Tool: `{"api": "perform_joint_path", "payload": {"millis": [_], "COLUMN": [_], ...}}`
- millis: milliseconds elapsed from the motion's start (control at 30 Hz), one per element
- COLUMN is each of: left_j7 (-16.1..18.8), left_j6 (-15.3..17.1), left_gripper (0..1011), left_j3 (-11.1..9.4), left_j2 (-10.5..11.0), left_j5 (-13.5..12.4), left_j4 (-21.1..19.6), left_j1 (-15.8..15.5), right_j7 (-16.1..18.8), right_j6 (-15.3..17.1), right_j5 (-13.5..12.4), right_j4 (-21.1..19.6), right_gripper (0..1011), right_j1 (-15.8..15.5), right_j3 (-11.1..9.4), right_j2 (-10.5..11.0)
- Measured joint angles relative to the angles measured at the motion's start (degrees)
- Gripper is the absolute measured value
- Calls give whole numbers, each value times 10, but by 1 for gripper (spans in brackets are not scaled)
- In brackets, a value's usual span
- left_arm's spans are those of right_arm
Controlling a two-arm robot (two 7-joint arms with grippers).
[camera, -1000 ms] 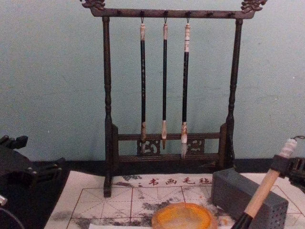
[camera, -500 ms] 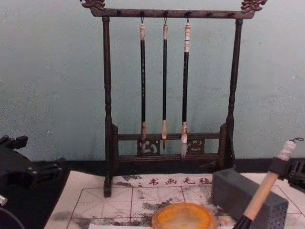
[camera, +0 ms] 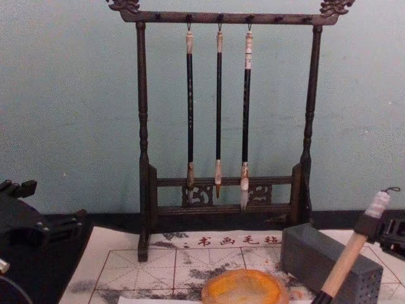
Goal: Pick up the brush from the inkstone, write on the paper, then place the brush back to its original position.
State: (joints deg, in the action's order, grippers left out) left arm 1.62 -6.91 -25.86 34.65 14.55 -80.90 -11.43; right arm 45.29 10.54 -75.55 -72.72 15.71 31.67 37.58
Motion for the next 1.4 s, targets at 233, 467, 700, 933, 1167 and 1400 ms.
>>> {"api": "perform_joint_path", "payload": {"millis": [233, 467, 700, 933, 1167, 1400], "left_j7": [0, 0, 0, 0, 0, 0], "left_j6": [0, 0, 0, 0, 0, 0], "left_gripper": [1001, 1001, 1001, 1001, 1001, 1001], "left_j3": [0, 0, 0, 0, 0, 0], "left_j2": [0, 0, 0, 0, 0, 0], "left_j5": [0, 0, 0, 0, 0, 0], "left_j4": [0, 0, 0, 0, 0, 0], "left_j1": [0, 0, 0, 0, 0, 0], "right_j7": [-2, -4, -7, -10, -14, -19], "right_j6": [-1, -2, -4, -5, -6, -8], "right_j5": [3, 4, 5, 5, 5, 5], "right_j4": [3, 7, 14, 21, 29, 36], "right_gripper": [174, 174, 174, 174, 173, 173], "right_j1": [1, 1, 4, 6, 9, 11], "right_j3": [-2, -5, -10, -15, -23, -29], "right_j2": [-2, -4, -7, -10, -13, -17]}}
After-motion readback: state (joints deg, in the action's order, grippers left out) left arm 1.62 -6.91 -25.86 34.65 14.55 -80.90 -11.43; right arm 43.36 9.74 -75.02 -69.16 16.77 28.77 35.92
